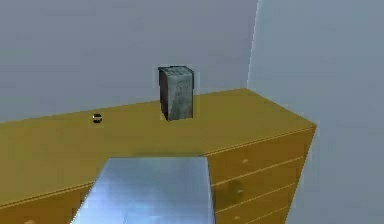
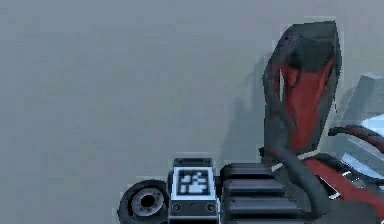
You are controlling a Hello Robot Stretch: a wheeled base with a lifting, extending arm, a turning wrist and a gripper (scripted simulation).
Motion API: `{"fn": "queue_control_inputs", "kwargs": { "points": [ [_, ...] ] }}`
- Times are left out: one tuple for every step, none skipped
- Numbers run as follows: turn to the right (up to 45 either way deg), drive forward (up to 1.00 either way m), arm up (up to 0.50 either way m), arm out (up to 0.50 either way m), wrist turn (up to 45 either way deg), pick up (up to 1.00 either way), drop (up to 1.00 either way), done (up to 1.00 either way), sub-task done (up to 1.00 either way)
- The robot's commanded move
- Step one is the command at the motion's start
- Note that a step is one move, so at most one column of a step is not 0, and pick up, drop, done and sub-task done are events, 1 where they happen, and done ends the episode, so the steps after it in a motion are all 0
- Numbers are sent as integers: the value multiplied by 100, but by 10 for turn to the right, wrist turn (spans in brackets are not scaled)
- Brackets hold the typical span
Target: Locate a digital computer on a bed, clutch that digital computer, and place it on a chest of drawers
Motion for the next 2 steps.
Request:
{"fn": "queue_control_inputs", "kwargs": {
  "points": [
    [90, 0, 0, 0, 0, 0, 0, 0, 0],
    [-450, 0, 0, 0, 0, 0, 0, 0, 0]
  ]
}}
